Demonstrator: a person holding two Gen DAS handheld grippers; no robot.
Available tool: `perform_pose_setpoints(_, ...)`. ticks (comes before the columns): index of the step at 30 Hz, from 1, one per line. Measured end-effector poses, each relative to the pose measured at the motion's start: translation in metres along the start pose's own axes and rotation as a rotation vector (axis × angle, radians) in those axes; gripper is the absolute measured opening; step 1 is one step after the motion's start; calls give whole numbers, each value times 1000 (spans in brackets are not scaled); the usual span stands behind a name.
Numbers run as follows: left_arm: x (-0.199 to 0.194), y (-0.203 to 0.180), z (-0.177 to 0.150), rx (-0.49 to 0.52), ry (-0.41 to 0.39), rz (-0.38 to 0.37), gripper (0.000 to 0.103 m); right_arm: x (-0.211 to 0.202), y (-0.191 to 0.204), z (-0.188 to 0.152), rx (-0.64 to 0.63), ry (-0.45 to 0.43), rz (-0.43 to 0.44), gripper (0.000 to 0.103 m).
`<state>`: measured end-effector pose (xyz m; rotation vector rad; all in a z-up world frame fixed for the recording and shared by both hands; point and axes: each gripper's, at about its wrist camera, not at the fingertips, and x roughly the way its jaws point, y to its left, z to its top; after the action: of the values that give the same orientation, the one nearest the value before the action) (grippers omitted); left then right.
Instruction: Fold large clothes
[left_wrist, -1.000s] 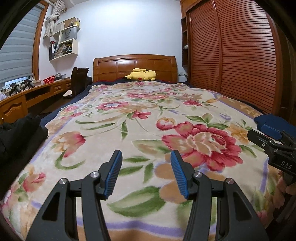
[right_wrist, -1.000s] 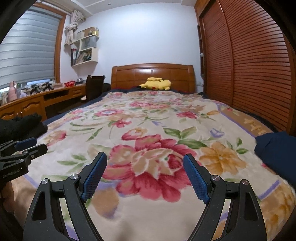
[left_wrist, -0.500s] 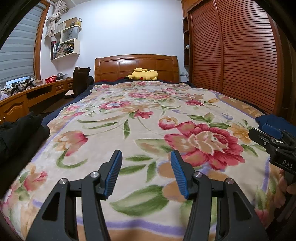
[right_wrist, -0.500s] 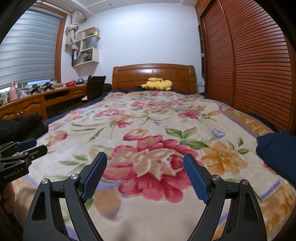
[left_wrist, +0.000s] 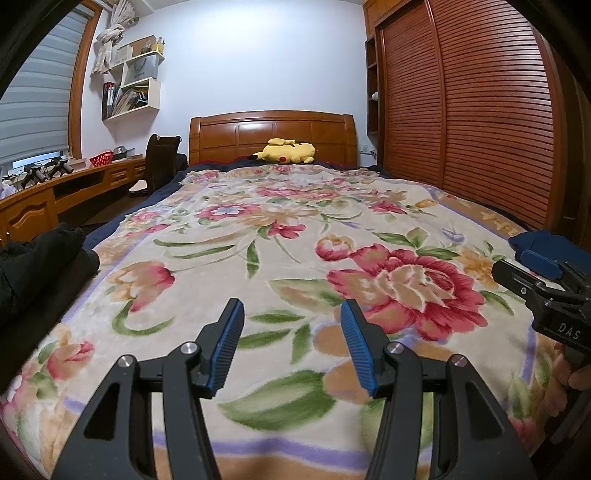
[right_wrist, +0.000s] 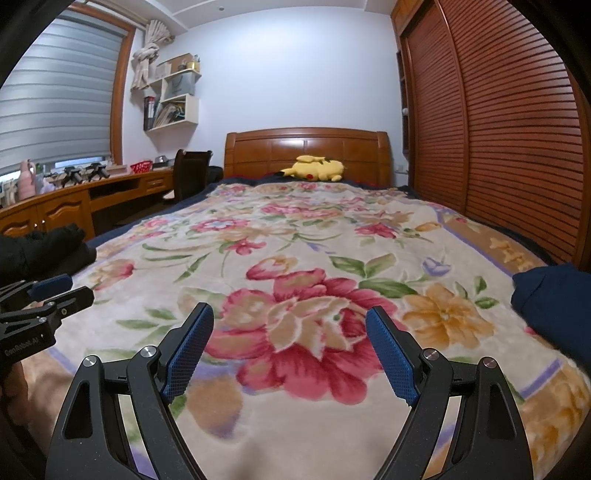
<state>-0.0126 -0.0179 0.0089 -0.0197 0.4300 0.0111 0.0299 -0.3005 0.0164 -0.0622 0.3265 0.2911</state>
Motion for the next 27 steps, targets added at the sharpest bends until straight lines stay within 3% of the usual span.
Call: perform_pose_setpoints(27,-2,-1,2,0,-7,2,54,1,0,1,0,-2,0,86)
